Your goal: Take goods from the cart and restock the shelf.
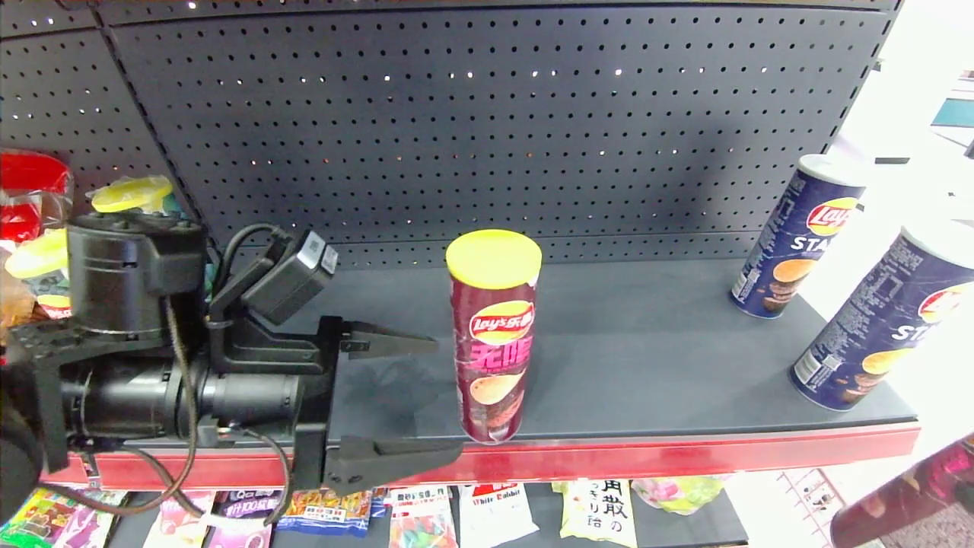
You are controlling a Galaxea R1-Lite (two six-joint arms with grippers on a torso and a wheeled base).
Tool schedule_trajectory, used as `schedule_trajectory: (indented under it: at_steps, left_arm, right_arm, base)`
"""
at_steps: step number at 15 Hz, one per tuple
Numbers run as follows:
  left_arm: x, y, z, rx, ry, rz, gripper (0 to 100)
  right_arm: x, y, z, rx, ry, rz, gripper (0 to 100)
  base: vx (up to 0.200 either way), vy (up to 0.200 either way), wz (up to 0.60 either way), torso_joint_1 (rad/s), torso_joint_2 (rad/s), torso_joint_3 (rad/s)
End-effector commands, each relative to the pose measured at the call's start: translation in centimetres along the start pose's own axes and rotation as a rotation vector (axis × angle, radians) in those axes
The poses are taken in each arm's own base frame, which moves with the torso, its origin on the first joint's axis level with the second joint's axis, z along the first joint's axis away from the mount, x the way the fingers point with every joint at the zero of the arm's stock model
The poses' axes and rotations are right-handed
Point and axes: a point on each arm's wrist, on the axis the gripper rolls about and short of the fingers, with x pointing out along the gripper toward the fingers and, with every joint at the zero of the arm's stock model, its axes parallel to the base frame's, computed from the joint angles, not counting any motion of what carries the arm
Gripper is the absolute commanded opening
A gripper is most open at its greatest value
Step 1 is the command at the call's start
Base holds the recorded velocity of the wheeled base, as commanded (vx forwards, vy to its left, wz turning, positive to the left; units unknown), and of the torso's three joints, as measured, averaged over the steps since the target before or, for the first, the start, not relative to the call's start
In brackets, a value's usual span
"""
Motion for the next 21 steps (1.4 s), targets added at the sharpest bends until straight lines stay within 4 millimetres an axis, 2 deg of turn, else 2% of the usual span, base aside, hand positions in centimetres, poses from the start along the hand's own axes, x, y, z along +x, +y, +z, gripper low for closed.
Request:
schedule_trajectory:
  at_steps: [1, 6, 8, 10, 12, 14, 15, 19, 20, 21]
  left_arm:
    - [-1.5, -1.5, 0.1, 0.024, -0.022, 0.019, 100]
    - [-2.6, -2.3, 0.2, 0.007, -0.039, 0.054, 100]
    - [-3.9, -4.0, -1.3, -0.006, -0.027, 0.091, 100]
    - [-5.1, -5.4, -2.4, -0.005, -0.027, 0.118, 100]
    - [-6.4, -6.8, -3.3, 0.007, -0.037, 0.199, 100]
    - [-7.2, -7.7, -3.7, -0.004, -0.046, 0.264, 100]
    - [-7.7, -8.0, -4.0, -0.012, -0.041, 0.318, 100]
    - [-8.6, -9.2, -5.4, -0.042, -0.049, 0.339, 100]
    - [-8.9, -9.5, -5.6, -0.038, -0.057, 0.352, 100]
    - [-8.9, -9.5, -5.5, -0.036, -0.059, 0.372, 100]
  right_arm:
    - [3.8, -0.5, 3.3, -0.007, 0.094, 0.080, 0]
    - [5.8, -0.3, 5.6, -0.025, 0.059, 0.134, 0]
    - [9.0, -0.5, 8.3, -0.030, 0.080, 0.161, 0]
    - [11.4, 0.1, 9.7, -0.041, 0.095, 0.209, 0]
    - [15.3, 0.9, 11.2, -0.047, 0.114, 0.249, 0]
    - [19.2, 1.6, 11.7, -0.053, 0.070, 0.263, 0]
    - [21.8, 1.9, 11.7, -0.059, 0.020, 0.259, 0]
    - [26.7, 3.3, 12.2, -0.066, -0.011, 0.294, 0]
    - [28.6, 3.7, 12.8, -0.071, -0.024, 0.298, 0]
    - [29.6, 4.2, 13.1, -0.073, -0.034, 0.306, 0]
  base:
    - [0.000, 0.000, 0.00, 0.000, 0.00, 0.000]
    - [0.000, 0.000, 0.00, 0.000, 0.00, 0.000]
    - [0.000, 0.000, 0.00, 0.000, 0.00, 0.000]
    - [0.000, 0.000, 0.00, 0.000, 0.00, 0.000]
    - [0.000, 0.000, 0.00, 0.000, 0.00, 0.000]
    - [0.000, 0.000, 0.00, 0.000, 0.00, 0.000]
    - [0.000, 0.000, 0.00, 0.000, 0.00, 0.000]
    - [0.000, 0.000, 0.00, 0.000, 0.00, 0.000]
    - [0.000, 0.000, 0.00, 0.000, 0.00, 0.000]
    - [0.000, 0.000, 0.00, 0.000, 0.00, 0.000]
